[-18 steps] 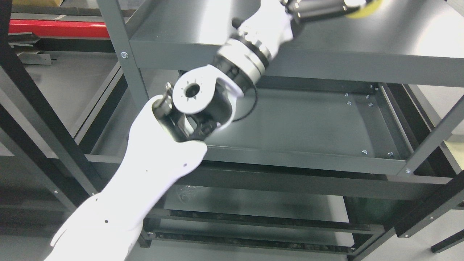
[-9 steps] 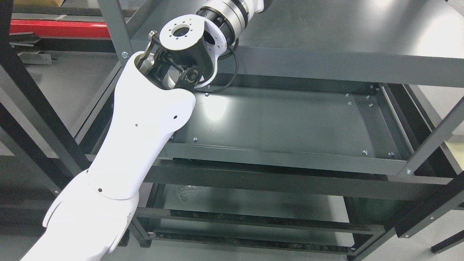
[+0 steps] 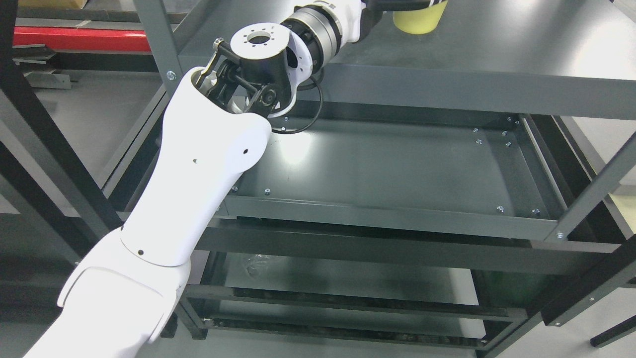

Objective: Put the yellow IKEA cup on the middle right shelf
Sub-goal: 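Set the cup down on the upper shelf and open the left hand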

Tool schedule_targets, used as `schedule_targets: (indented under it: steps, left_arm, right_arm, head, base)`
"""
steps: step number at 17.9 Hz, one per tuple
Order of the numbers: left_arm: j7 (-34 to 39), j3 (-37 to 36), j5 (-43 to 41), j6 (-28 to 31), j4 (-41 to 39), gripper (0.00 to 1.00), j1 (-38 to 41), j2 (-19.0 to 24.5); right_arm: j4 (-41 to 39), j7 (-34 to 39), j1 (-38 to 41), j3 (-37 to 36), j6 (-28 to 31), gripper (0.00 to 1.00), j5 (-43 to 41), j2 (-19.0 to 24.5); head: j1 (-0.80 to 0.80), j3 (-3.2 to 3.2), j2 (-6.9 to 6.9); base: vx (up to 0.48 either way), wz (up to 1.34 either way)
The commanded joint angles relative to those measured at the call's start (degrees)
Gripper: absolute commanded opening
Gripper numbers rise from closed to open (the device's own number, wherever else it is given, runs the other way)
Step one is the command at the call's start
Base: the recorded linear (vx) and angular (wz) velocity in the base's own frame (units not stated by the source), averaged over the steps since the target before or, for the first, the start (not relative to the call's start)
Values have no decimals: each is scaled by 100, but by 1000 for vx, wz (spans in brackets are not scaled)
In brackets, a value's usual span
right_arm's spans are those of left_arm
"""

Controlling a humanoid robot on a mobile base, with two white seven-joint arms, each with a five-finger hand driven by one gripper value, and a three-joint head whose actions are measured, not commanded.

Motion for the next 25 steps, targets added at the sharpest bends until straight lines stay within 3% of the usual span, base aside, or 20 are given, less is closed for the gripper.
schedule_targets:
  steps: [1,5,14,21,25]
  left_arm:
    - [-176,-155,-32,28,358,87,0,96]
    - [-185,98,-294,10,288,93,-26,96]
    - [-229,943,-436,19,-731,93,-263,96]
    - [-1801,1207,-340,80,-1128,91,-378,96]
    - [-2408,1189,546,325,-1206,91,-378,96]
  right_arm:
    - [0,5,79,97,3,99,-141,-100]
    - [0,5,79,97,3,99,-141,-100]
    - [0,5,79,97,3,99,-141,-100]
    - [0,5,79,97,3,99,-141,-100]
    - [0,5,79,97,3,99,-141,-100]
  head:
    - [0,0,0]
    - [0,0,0]
    - [0,0,0]
    - [0,0,0]
    - [0,0,0]
  base:
    - [0,0]
    - [0,0]
    - [0,0]
    - [0,0]
    - [0,0]
